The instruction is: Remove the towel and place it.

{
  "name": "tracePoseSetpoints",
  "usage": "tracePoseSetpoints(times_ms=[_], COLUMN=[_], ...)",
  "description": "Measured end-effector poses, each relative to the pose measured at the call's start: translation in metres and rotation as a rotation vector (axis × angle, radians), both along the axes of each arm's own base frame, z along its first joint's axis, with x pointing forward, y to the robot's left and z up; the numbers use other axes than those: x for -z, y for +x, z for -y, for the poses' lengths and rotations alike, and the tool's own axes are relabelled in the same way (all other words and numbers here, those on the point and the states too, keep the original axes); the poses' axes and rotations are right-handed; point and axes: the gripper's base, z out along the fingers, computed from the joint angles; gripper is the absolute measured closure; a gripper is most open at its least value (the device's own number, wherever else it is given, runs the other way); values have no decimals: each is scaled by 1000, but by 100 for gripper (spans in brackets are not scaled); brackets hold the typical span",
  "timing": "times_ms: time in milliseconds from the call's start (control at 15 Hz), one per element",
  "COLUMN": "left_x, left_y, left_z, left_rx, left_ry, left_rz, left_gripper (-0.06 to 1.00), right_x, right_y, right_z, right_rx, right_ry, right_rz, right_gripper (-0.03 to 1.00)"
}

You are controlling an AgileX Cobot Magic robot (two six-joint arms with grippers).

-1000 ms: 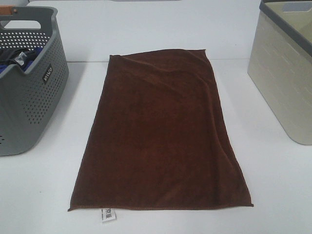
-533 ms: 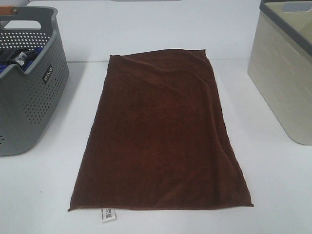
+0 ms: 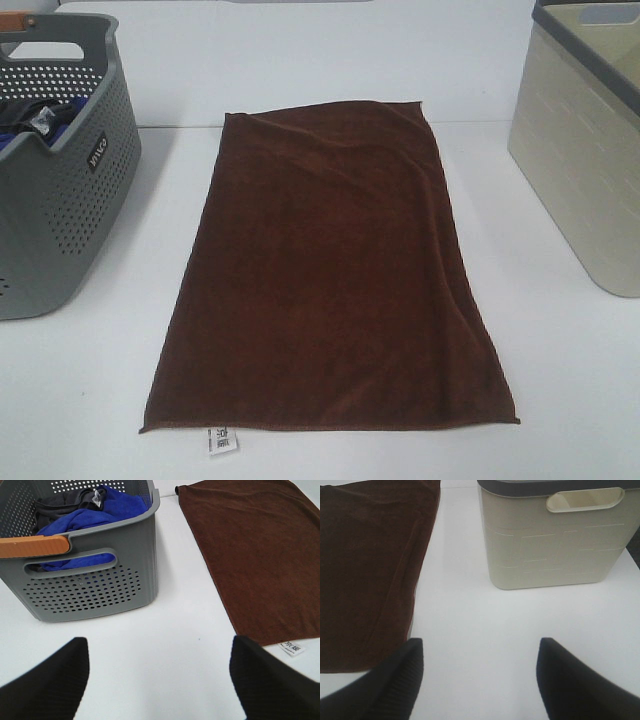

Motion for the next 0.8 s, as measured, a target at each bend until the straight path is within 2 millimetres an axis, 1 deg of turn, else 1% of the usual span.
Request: tracePoseSetpoints(times_ms=[800], left_x=[0], left_y=[0], left_z=[0], left_rx=[0], left_ry=[0], left_rz=[0], left_gripper=[20], right_x=[0], right_y=[0], right_z=[0], right_rx=[0], right_ry=[0], right_rz=[0], right_gripper=[34])
